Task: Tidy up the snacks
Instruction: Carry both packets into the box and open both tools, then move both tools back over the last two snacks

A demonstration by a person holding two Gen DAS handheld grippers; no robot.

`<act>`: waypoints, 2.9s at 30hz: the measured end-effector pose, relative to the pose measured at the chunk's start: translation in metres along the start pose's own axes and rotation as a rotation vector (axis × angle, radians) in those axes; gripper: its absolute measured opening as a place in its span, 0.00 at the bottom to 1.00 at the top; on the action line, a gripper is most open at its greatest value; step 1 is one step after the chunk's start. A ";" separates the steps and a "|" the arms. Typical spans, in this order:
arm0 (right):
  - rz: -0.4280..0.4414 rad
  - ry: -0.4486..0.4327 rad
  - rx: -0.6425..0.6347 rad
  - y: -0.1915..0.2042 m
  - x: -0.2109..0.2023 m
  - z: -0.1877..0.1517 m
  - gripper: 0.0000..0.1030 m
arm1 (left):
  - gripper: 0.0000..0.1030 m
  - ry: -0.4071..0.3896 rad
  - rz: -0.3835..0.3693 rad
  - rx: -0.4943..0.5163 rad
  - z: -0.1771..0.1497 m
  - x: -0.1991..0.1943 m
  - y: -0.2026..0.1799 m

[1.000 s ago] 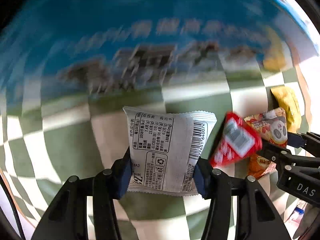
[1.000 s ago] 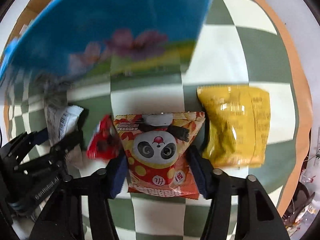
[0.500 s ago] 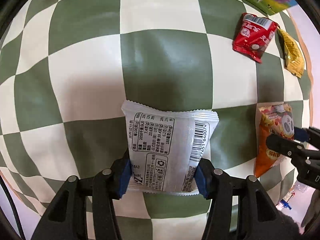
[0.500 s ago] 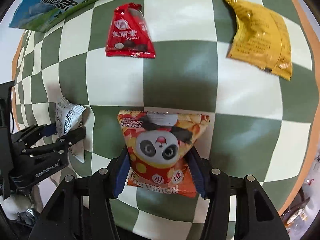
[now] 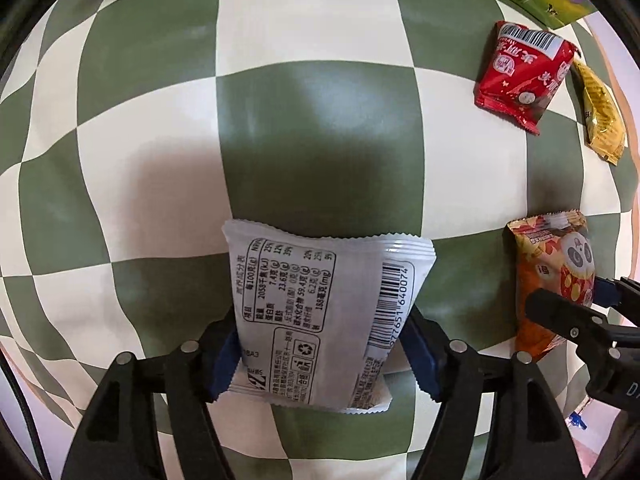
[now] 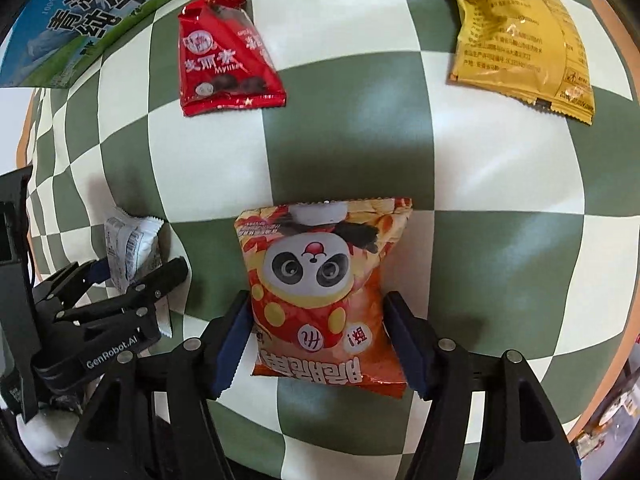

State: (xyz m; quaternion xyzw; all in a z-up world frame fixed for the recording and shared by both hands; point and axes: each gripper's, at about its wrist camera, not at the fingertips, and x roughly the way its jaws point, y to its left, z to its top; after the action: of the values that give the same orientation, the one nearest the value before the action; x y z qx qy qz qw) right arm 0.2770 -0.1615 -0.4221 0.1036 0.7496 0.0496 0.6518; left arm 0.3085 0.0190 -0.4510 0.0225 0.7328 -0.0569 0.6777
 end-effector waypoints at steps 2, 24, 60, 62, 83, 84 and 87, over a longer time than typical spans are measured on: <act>-0.012 -0.018 -0.009 0.009 0.002 -0.002 0.65 | 0.55 -0.017 0.009 0.000 -0.009 -0.006 0.000; 0.063 -0.147 -0.105 0.033 -0.073 -0.020 0.50 | 0.44 -0.134 -0.068 0.013 -0.013 -0.098 -0.010; 0.062 -0.412 -0.085 0.092 -0.178 0.241 0.51 | 0.48 -0.219 0.088 -0.047 0.232 -0.172 0.064; 0.030 -0.365 -0.070 0.092 -0.170 0.248 0.85 | 0.56 -0.210 0.103 -0.061 0.235 -0.168 0.066; -0.132 -0.543 -0.137 0.090 -0.227 0.177 0.99 | 0.82 -0.419 0.068 -0.109 0.173 -0.229 0.050; -0.134 -0.559 -0.143 0.090 -0.232 0.168 0.99 | 0.82 -0.435 0.065 -0.111 0.167 -0.233 0.049; -0.142 -0.597 -0.156 0.091 -0.242 0.145 0.99 | 0.82 -0.480 0.048 -0.112 0.148 -0.245 0.044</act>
State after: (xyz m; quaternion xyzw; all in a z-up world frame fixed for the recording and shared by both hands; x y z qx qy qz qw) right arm 0.4596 -0.1353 -0.1903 0.0106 0.5243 0.0289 0.8510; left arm 0.4802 0.0570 -0.2206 -0.0119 0.5522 -0.0035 0.8336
